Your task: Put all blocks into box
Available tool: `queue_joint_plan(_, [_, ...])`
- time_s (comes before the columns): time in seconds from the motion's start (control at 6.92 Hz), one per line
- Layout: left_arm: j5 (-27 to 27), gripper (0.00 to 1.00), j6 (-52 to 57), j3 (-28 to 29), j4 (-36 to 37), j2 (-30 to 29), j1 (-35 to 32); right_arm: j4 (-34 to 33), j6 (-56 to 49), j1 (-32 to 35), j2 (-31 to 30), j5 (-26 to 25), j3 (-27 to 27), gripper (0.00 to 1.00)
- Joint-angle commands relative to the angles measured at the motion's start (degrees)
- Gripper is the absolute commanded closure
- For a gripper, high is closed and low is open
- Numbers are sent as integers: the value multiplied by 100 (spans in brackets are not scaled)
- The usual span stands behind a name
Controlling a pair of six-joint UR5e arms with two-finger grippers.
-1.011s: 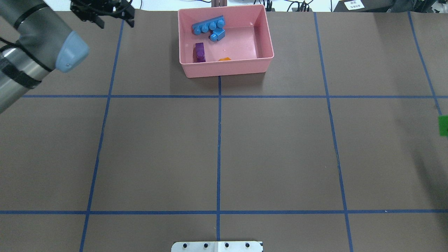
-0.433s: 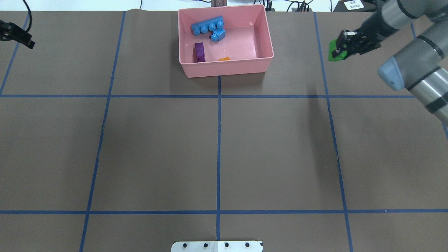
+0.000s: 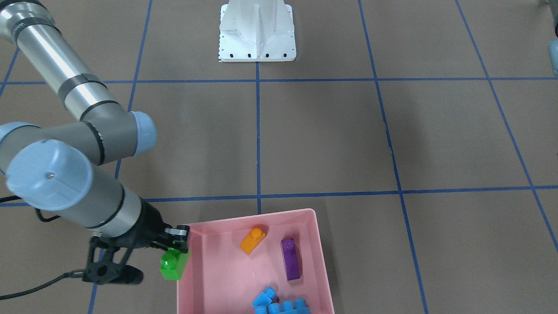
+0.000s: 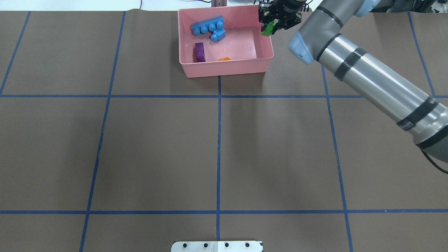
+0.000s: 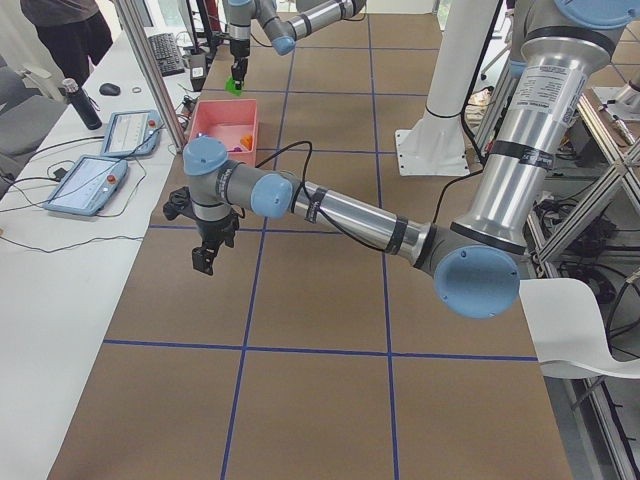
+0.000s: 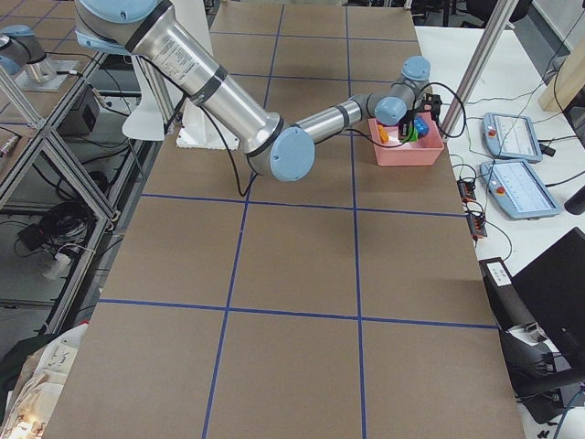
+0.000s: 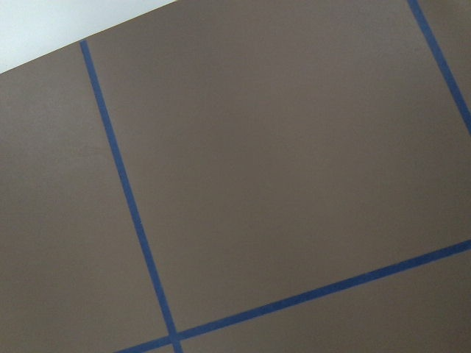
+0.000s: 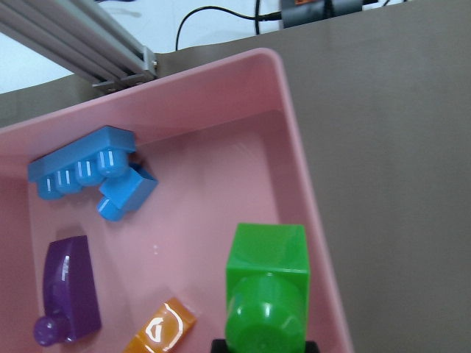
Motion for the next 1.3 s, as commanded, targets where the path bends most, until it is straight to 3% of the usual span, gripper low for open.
queue_joint_plan(0.0, [-3,0,84,-3,69,37,-37,7,279,-389,530,-580,-497,3])
queue_joint_plan(0.14, [-20,0,84,-3,95,37,-37,-98,253,-372,478,-529,-358,0])
queue_joint_plan(0.43, [-378,0,84,-12,516,72,-159,-833,-9,100,-536,84,1182,0])
queue_joint_plan(0.58, [-546,0,110,-55,500,324,-360,-1272,-481,425,-1282,348,2122,0])
queue_joint_plan(0.87, [-583,0,722,-73,500,702,-660,-1496,-1875,909,-3685,517,4065,0])
queue_joint_plan(1.16, [-644,0,979,-344,491,1282,-714,-1487,-3115,1672,-5395,937,4731,0])
